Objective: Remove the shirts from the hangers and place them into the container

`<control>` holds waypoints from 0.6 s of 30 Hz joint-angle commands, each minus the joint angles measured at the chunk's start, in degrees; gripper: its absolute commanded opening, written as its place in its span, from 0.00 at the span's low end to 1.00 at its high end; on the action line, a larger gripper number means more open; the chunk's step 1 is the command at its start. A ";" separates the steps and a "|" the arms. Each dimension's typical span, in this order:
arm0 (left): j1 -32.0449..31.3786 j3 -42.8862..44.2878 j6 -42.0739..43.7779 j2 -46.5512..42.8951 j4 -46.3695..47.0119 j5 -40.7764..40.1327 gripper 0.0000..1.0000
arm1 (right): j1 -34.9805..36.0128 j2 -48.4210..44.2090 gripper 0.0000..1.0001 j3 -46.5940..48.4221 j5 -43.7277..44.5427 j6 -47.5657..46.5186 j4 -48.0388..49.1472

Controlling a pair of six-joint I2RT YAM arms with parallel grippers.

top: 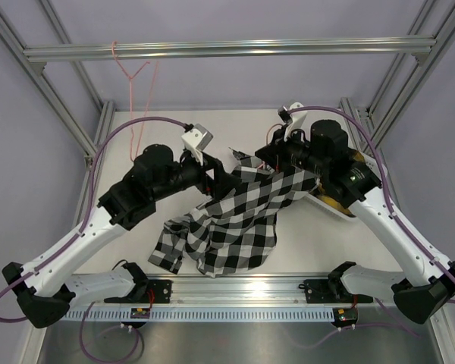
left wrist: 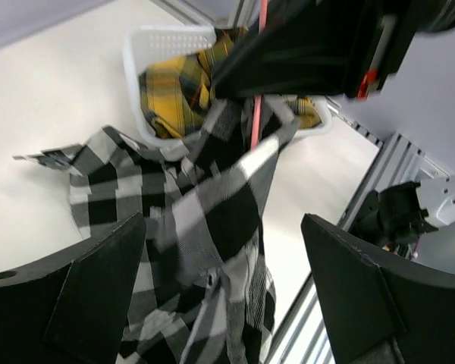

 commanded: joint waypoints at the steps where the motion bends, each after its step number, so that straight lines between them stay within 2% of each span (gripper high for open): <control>1: -0.02 5.65 1.76 2.34 0.75 -2.82 0.89 | 1.72 -1.31 0.00 -0.23 1.59 -2.36 1.59; 5: 0.07 9.95 1.15 7.51 -0.58 0.78 0.79 | 2.95 -1.31 0.00 -0.50 2.56 -2.54 1.85; 10: 0.07 9.71 -1.67 9.90 -2.25 7.38 0.68 | 3.13 -1.75 0.00 -0.85 3.70 -2.54 2.11; 11: 0.07 9.36 -1.93 9.90 -2.51 7.82 0.64 | 3.04 -1.75 0.00 -0.94 3.79 -2.54 2.11; 16: 0.07 8.39 -2.37 8.59 -4.62 7.82 0.58 | 3.13 -1.75 0.00 -1.55 4.06 -2.62 2.29; 18: 0.07 8.47 -2.20 8.15 -4.97 7.30 0.51 | 3.04 -1.66 0.00 -1.81 4.23 -2.62 2.29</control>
